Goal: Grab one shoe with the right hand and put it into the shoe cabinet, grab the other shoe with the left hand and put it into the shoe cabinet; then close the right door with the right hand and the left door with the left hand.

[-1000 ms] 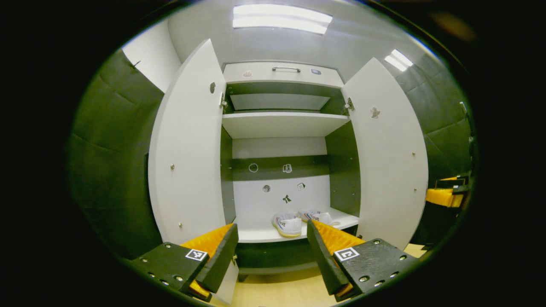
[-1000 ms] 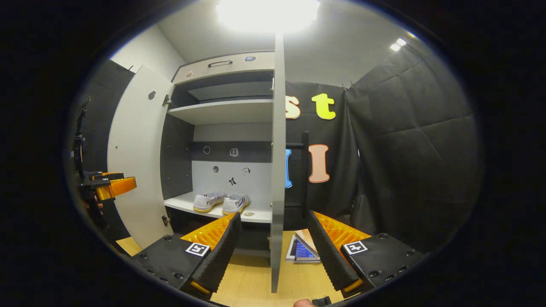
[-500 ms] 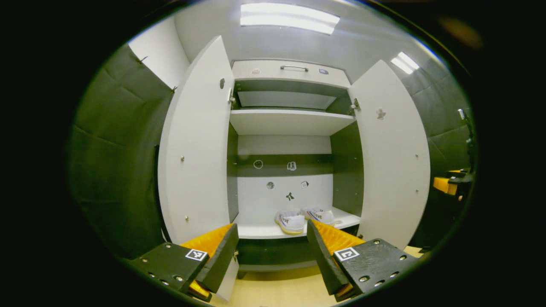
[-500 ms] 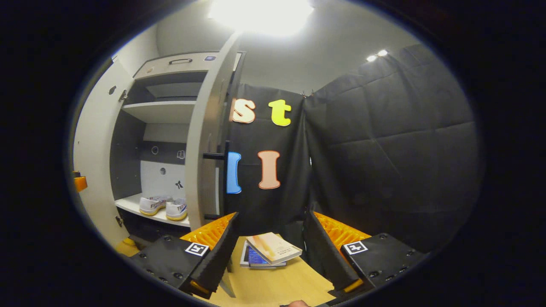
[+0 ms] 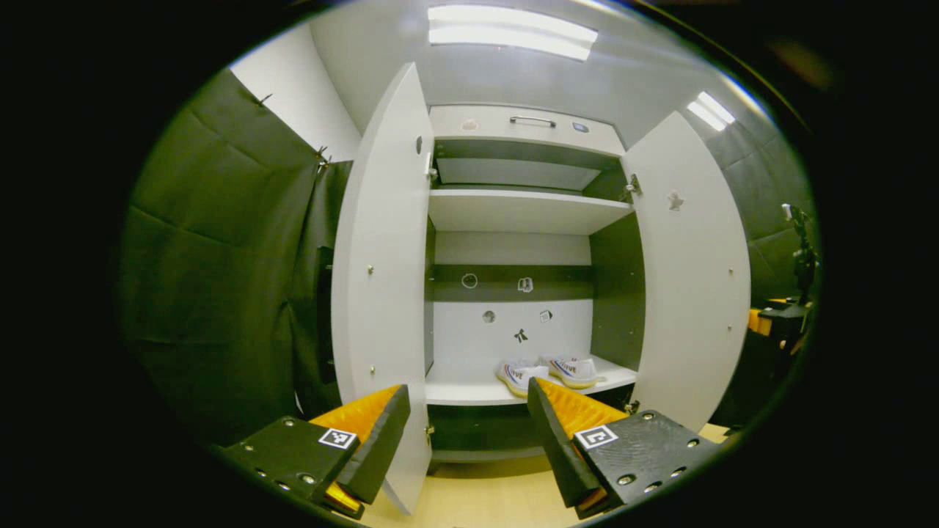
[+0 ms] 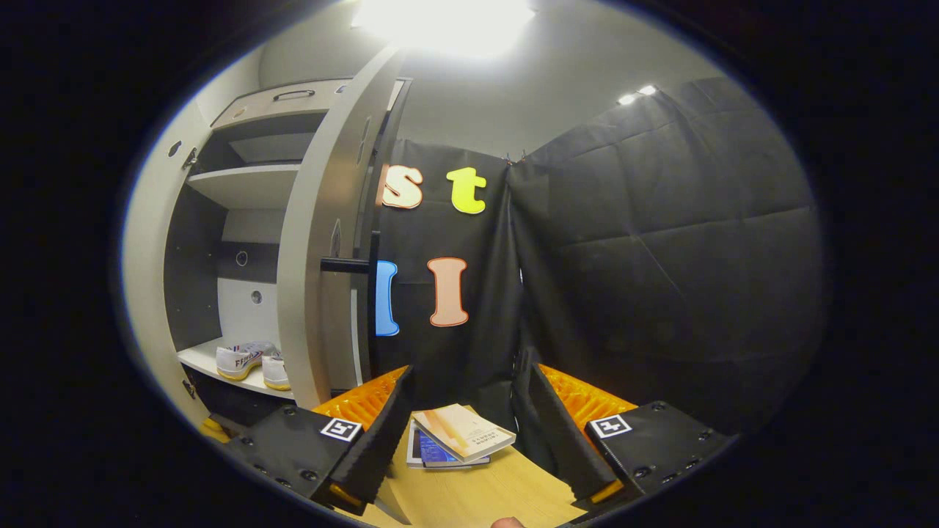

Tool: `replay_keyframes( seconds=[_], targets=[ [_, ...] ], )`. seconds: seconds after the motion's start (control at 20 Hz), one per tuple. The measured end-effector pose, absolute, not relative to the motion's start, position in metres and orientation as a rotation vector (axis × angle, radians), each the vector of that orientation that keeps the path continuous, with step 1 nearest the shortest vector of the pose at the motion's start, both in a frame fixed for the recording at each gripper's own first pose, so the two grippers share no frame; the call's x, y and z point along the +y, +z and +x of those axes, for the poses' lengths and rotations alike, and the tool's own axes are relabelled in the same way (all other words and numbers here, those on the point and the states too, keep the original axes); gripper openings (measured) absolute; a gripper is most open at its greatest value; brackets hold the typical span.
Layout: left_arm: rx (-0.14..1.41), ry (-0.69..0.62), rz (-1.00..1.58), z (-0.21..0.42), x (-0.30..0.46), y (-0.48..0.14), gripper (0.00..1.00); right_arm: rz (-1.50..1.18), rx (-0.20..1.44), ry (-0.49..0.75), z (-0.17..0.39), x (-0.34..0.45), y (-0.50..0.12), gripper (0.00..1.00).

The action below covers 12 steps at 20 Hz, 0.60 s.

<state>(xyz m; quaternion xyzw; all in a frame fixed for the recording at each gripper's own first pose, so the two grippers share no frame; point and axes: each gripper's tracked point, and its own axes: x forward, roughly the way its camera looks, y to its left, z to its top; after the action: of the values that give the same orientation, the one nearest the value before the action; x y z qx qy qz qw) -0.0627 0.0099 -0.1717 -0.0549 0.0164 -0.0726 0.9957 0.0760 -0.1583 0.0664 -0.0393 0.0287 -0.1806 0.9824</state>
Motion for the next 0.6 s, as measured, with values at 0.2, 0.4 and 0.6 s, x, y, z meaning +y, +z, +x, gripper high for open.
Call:
replay_keyframes(
  seconds=[0.2, 0.4, 0.6],
  targets=[
    [0.023, -0.126, -0.123, -0.066, 0.028, -0.167, 0.88, -0.083, 0.077, -0.318, 0.076, -0.143, 0.068, 0.9],
    [0.023, -0.124, -0.129, -0.068, 0.042, -0.168, 0.89, -0.081, 0.079, -0.275, 0.073, -0.113, 0.068, 0.94],
    [0.028, -0.123, -0.142, -0.07, 0.056, -0.17, 0.92, -0.085, 0.071, -0.229, 0.076, -0.084, 0.068, 0.94]
  ],
)
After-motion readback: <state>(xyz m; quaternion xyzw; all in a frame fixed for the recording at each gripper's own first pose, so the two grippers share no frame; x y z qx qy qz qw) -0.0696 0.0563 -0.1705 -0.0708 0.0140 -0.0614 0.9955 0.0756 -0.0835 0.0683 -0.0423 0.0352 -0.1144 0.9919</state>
